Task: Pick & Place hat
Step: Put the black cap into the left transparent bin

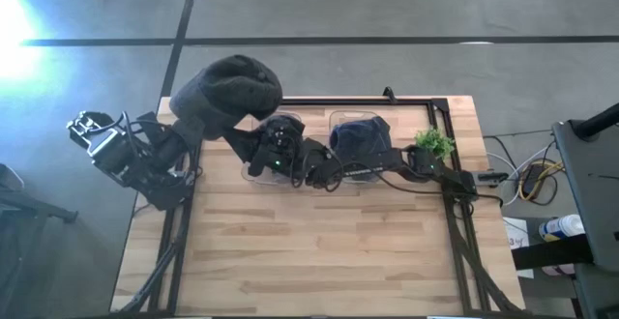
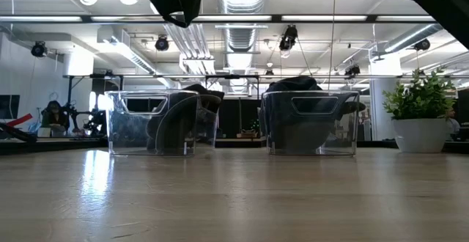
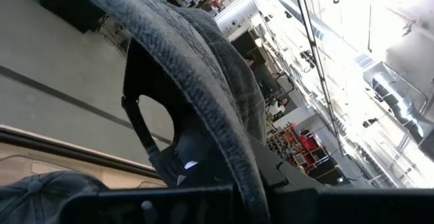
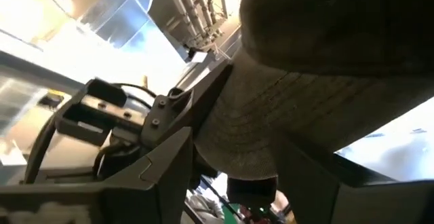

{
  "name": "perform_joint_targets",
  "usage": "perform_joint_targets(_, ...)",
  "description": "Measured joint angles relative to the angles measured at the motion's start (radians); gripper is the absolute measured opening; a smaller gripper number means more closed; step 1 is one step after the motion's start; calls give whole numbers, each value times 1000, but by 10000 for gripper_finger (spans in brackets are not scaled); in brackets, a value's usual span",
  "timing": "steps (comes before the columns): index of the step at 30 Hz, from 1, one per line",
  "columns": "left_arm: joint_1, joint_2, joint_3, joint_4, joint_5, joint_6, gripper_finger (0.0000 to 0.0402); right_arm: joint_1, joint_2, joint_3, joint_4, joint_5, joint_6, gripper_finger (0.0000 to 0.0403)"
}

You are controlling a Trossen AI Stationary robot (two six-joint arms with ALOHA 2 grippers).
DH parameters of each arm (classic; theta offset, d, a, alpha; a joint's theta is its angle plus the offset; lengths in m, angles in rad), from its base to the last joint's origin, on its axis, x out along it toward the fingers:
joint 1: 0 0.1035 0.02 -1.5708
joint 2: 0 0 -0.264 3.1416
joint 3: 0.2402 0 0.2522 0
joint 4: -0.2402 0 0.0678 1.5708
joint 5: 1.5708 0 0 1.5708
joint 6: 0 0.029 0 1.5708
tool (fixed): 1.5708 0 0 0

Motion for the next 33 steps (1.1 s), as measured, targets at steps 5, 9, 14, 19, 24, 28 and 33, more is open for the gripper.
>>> perform_joint_targets(5,-1,-18,0,8,-1,27,5,25,-3,-1,-24,-36,8,208)
perform_joint_targets(9,-1,-35,0,7,-5,70,5,39,-2,-19,-56,-33,31,208)
perform_joint_targets(14,4,-54,0,3,-8,123,5,44,-3,-19,-47,-4,26,208)
perform_joint_targets(19,5,-61,0,3,-12,117,5,13,-3,-26,-51,49,29,208)
perform_joint_targets(24,5,-40,0,21,-11,110,5,-13,-4,-24,-45,37,26,208)
perform_joint_targets(28,5,-20,0,25,-11,106,5,-25,-4,-24,-47,7,29,208)
perform_joint_targets(33,5,1,0,28,-11,80,5,-31,-4,-19,-9,7,7,208)
